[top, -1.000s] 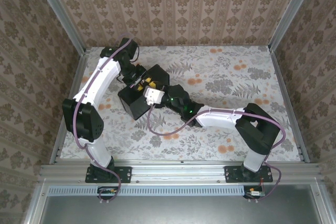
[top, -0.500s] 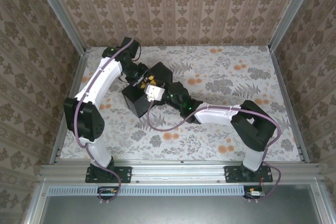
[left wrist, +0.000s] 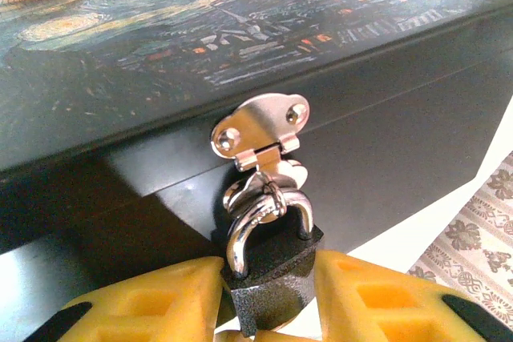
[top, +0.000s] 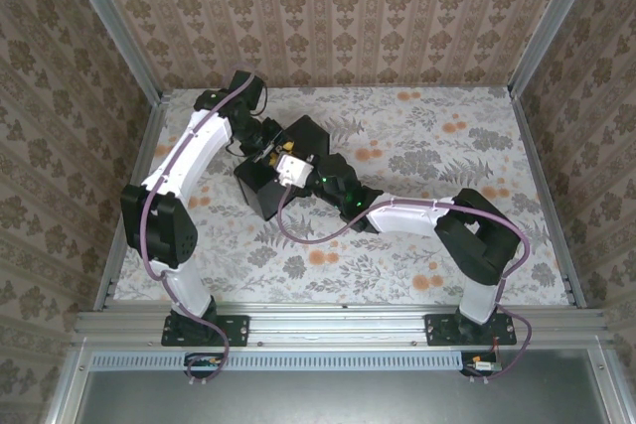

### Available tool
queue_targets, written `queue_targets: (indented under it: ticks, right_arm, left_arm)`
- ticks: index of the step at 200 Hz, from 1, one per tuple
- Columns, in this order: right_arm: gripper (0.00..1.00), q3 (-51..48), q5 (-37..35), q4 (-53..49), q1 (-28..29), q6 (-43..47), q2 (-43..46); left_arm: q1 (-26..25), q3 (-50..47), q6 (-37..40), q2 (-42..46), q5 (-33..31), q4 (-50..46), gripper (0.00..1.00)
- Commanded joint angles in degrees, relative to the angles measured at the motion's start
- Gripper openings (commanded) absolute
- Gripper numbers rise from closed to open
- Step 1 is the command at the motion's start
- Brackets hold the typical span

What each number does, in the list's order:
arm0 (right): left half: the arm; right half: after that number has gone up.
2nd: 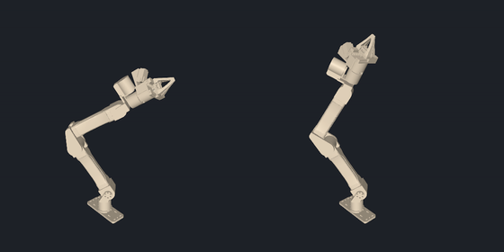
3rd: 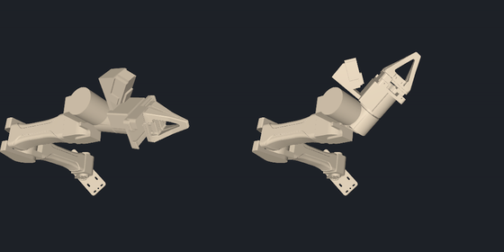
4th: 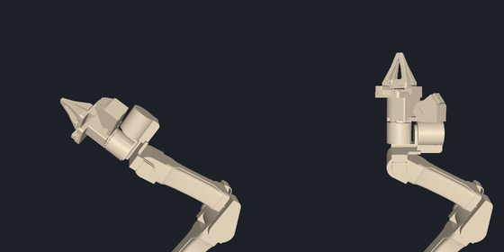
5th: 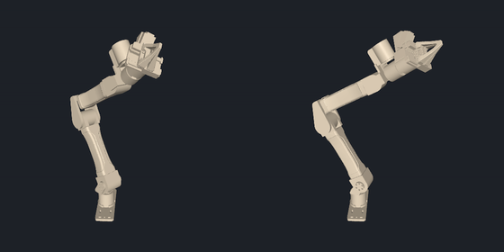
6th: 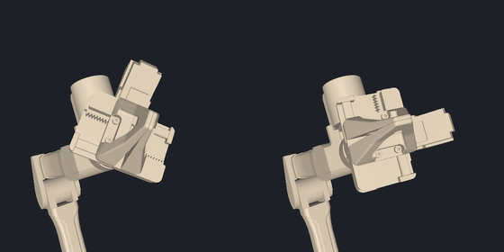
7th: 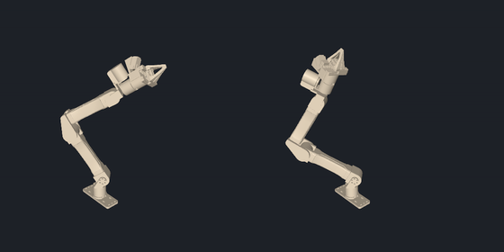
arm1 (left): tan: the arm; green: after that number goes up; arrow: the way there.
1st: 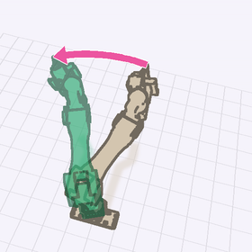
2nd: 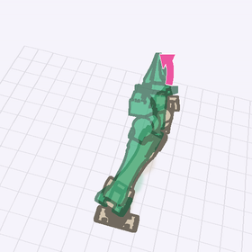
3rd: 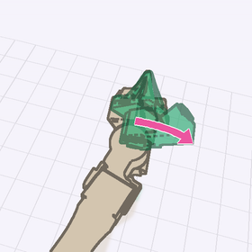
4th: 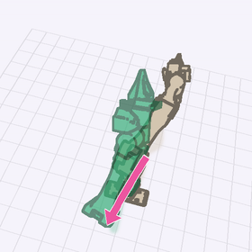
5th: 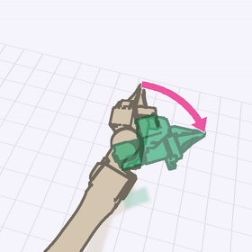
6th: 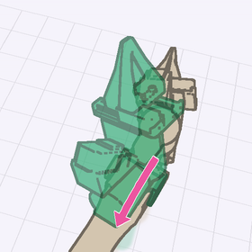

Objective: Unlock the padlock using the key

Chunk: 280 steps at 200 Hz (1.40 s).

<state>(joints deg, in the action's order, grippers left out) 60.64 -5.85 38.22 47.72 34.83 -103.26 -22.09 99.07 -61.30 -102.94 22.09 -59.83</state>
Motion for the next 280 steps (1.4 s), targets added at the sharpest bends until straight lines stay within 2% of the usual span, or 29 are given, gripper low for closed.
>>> queue_targets:
  ticks: [1,16,36,58,86,149,235,280]
  right_arm:
    - [0.13,-1.3,-1.7,0.4,-0.5,-4.3,0.2]
    - [0.15,-2.0,-1.5,-0.1,-0.9,-5.8,1.3]
    - [0.29,-4.0,-0.7,-0.4,-1.3,-6.4,4.2]
    - [0.35,-6.2,3.7,-5.3,-2.1,-6.1,9.1]
    - [0.35,-7.2,5.0,-9.8,-3.1,-3.7,11.9]
    - [0.34,-4.7,6.4,-6.8,-4.3,1.3,6.9]
    - [0.34,-1.9,3.9,-2.9,-4.7,1.8,3.2]
    - [0.28,0.2,3.5,-3.1,-4.9,2.1,1.3]
  left_arm:
    - [-0.9,-2.7,-0.1,-3.7,-1.2,-3.3,0.37]
    - [-0.9,-2.7,-0.1,-3.8,-1.3,-3.3,0.37]
    - [-0.9,-2.8,-0.1,-3.8,-1.3,-3.0,0.37]
    - [-0.8,-2.7,-0.2,-4.0,-1.3,-2.8,0.37]
    - [-0.7,-2.4,0.2,-4.1,-1.3,-3.1,0.37]
    - [-0.8,-2.0,0.0,-4.1,-1.3,-3.3,0.37]
    - [-0.8,-2.9,0.4,-3.6,-1.2,-3.2,0.37]
    - [-0.8,-3.6,0.4,-3.5,-0.8,-2.8,0.37]
